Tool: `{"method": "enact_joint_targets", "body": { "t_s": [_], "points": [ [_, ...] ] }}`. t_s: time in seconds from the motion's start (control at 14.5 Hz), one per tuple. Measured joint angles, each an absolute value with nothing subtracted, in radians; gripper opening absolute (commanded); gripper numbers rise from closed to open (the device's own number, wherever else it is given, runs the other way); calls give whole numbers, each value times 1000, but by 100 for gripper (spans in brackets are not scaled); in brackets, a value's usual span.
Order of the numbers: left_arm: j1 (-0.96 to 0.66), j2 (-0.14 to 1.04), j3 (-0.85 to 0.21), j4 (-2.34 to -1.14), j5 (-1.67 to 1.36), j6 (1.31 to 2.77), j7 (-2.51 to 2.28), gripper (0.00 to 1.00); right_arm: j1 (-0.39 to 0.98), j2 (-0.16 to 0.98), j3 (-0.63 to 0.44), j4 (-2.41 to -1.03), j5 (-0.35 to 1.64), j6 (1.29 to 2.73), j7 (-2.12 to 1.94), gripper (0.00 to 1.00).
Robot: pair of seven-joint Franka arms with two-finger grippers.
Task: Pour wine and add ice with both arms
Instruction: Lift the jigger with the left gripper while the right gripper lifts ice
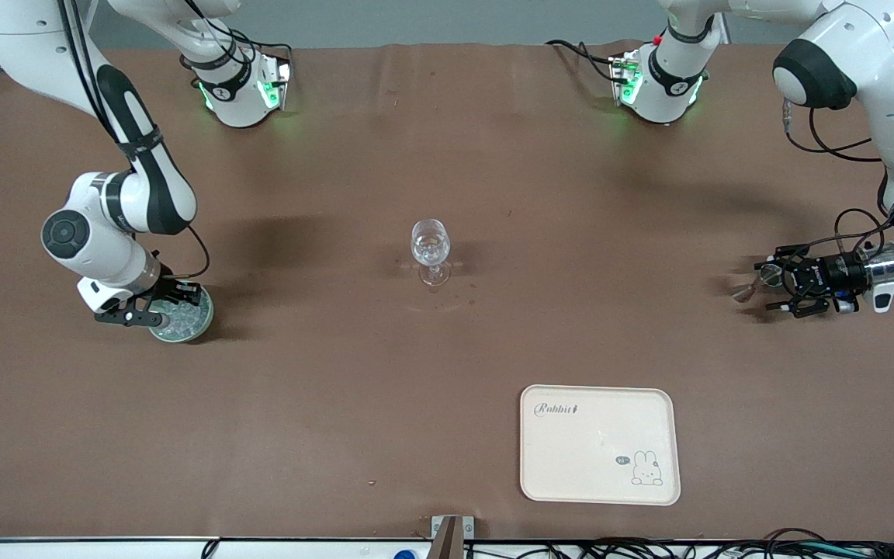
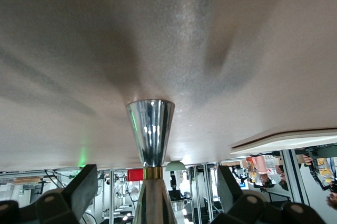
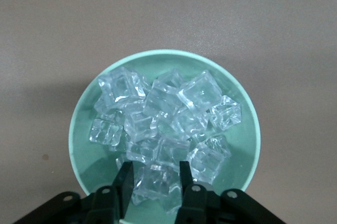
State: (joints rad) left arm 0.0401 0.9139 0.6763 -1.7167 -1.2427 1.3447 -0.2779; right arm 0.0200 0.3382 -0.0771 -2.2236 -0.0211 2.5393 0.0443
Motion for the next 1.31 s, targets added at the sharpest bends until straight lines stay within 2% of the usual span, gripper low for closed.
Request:
{"method": "enact_joint_targets", "body": {
  "t_s": [0.14, 0.34, 0.48, 0.76, 1.1, 1.31],
  "points": [
    [40, 918, 676, -1717, -1243, 1335, -278, 100, 20, 338, -77, -2224, -21, 2539, 44, 18],
    [39, 919, 674, -1725, -1244, 1330, -278, 100, 20, 338, -78, -2222, -21, 2539, 45, 12],
    [39, 920, 673, -1735, -1254, 1329, -278, 94, 20, 338, -78, -2216, -21, 2530, 46, 9],
    [42, 921, 673, -1752, -1282, 1329, -279, 56, 20, 338, -78, -2134, -18, 2387, 47, 5],
    [54, 941, 673, -1760, -1305, 1313, -279, 14, 20, 328, -77, -2001, -17, 2214, 51, 4],
    [59, 943, 675, -1762, -1322, 1278, -279, 10, 20, 298, -78, -1858, -16, 2033, 53, 4]
  ]
}}
